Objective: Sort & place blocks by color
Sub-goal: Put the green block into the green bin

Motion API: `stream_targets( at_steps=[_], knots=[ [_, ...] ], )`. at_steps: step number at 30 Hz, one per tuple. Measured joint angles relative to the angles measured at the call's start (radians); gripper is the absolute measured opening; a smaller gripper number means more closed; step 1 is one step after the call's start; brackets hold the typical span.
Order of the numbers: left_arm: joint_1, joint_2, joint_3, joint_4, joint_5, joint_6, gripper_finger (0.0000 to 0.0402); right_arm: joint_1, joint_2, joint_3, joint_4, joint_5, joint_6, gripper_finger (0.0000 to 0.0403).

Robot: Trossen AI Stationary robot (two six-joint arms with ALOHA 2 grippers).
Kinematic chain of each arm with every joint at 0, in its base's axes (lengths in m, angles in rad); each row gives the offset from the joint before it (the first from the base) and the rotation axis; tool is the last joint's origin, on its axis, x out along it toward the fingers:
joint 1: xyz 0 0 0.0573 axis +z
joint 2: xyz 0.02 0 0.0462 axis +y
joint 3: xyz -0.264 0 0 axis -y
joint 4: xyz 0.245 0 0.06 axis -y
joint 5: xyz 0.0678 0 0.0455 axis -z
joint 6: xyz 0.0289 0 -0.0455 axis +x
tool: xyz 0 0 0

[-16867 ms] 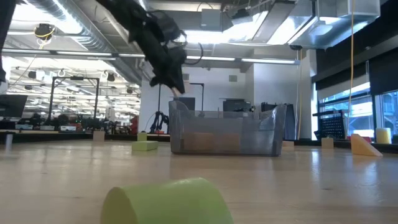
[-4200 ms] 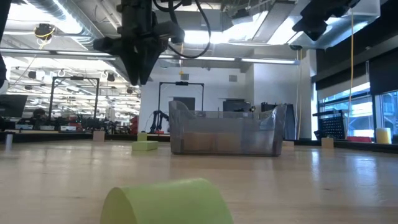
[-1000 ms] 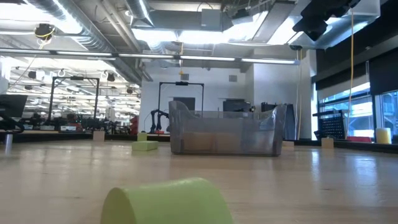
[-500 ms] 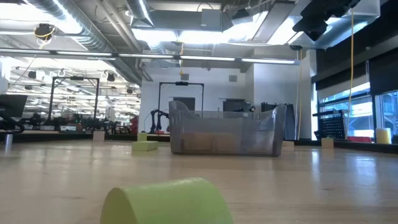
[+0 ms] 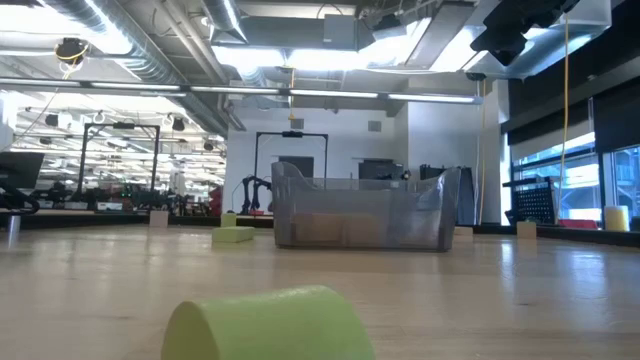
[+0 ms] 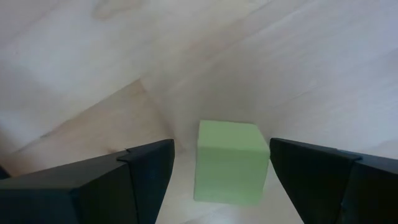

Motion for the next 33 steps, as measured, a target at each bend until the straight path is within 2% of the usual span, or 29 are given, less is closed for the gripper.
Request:
stream_targets(
  at_steps=[3, 6, 13, 17, 22, 26, 29, 33],
  knots=[
    [0.0, 0.0, 0.0, -0.003, -0.002, 0.001, 0.0249, 0.0, 0.0, 0.0, 0.0, 0.0, -0.001, 0.0181],
    [0.0, 0.0, 0.0, -0.005, -0.003, 0.001, 0.0227, 0.0, 0.0, 0.0, 0.0, 0.0, -0.001, 0.0181],
    [0.002, -0.002, 0.0, 0.003, -0.003, 0.022, 0.0116, 0.0, 0.0, 0.0, 0.0, 0.0, -0.001, 0.0181],
    [0.005, -0.012, 0.0, 0.007, -0.035, 0.033, 0.0112, 0.0, 0.0, 0.0, 0.0, 0.0, -0.001, 0.0181],
    [0.035, -0.078, -0.001, 0.007, -0.138, 0.064, 0.0112, 0.0, 0.0, 0.0, 0.0, 0.0, -0.001, 0.0181],
    [0.094, -0.169, -0.001, 0.007, -0.251, 0.172, 0.0112, 0.0, 0.0, 0.0, 0.0, 0.0, 0.0, 0.0181],
    [0.16, -0.243, -0.001, 0.02, -0.327, 0.328, 0.0112, 0.0, 0.0, 0.0, 0.0, 0.0, -0.001, 0.0181],
    [0.289, -0.328, 0.0, 0.045, -0.34, 0.584, 0.0112, 0.0, 0.0, 0.0, 0.0, 0.0, -0.002, 0.0181]
  ],
)
